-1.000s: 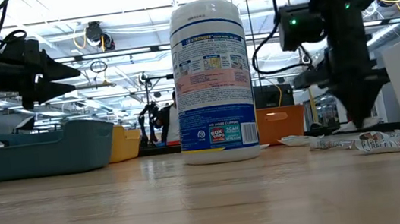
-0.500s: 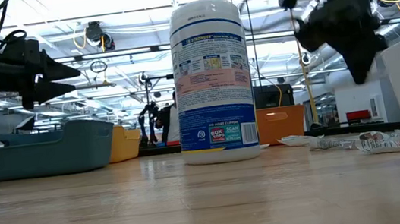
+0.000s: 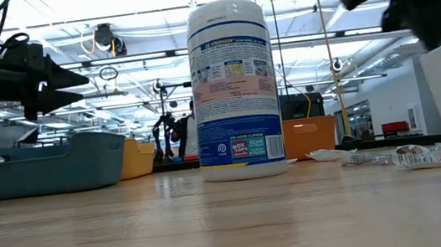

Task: Pick & Place First Aid Supplies
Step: Put the green bandage into the white bin

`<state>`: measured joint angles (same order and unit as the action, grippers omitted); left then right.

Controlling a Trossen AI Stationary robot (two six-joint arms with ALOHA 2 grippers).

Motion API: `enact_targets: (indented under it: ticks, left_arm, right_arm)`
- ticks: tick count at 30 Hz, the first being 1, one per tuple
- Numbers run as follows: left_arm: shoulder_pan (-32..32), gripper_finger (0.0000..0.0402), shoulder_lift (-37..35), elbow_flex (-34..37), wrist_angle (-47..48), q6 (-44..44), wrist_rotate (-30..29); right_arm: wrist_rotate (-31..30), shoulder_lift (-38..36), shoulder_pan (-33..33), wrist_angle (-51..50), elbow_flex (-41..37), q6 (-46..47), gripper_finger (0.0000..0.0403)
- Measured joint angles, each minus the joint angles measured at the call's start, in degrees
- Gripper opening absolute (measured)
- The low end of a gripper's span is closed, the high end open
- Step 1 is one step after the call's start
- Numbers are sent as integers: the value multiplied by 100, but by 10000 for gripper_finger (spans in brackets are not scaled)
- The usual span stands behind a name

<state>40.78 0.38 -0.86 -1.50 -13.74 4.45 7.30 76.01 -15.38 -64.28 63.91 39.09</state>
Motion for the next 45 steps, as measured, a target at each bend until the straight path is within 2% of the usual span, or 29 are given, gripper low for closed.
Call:
enact_targets:
  ticks: [10, 17, 26, 36, 40, 45]
  left_arm:
    - [2, 324, -2, 0, 0, 2, 0]
    - [1, 308, -2, 0, -2, 2, 0]
    - [2, 312, -1, 0, 0, 2, -1]
    - [0, 327, -1, 0, 0, 1, 0]
    - [0, 320, 0, 0, 0, 2, 0]
    - [0, 309, -2, 0, 0, 2, 0]
  right_arm:
    - [-192, 816, -1962, -30, 708, 1241, 0]
    - [-298, 1338, -2775, -70, 1358, 1797, 0]
    - [-757, 1877, -2916, -42, 1279, 1857, 8]
    - [-715, 2206, -2885, 474, 993, 1314, 12]
    - [-704, 2159, -2864, 835, 991, 1221, 48]
    - [-687, 1963, -2799, 801, 991, 1504, 141]
